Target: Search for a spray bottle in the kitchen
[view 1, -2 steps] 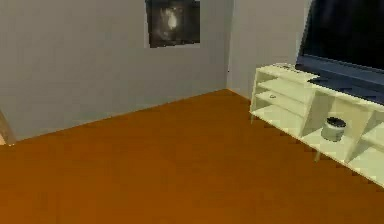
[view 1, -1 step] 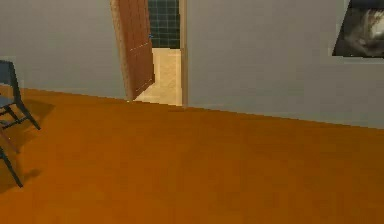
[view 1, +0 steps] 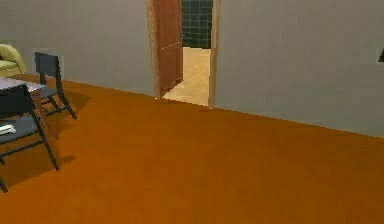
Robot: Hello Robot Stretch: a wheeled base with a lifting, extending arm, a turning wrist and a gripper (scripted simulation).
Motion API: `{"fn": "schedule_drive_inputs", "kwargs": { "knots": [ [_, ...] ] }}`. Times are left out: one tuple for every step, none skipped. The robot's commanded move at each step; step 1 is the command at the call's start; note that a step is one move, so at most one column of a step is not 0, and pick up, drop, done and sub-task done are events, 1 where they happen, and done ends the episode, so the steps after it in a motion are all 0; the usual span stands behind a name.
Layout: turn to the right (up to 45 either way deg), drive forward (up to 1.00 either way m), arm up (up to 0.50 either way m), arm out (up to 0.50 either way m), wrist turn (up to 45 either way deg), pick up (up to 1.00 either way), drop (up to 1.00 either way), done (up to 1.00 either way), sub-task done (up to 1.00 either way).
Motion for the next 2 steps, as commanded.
{"fn": "schedule_drive_inputs", "kwargs": {
  "knots": [
    [0.0,1.00,0.00,0.00,0.0,0.00,0.00,0.00,0.00],
    [-3.0,0.00,0.00,0.00,0.0,0.00,0.00,0.00,0.00]
  ]
}}
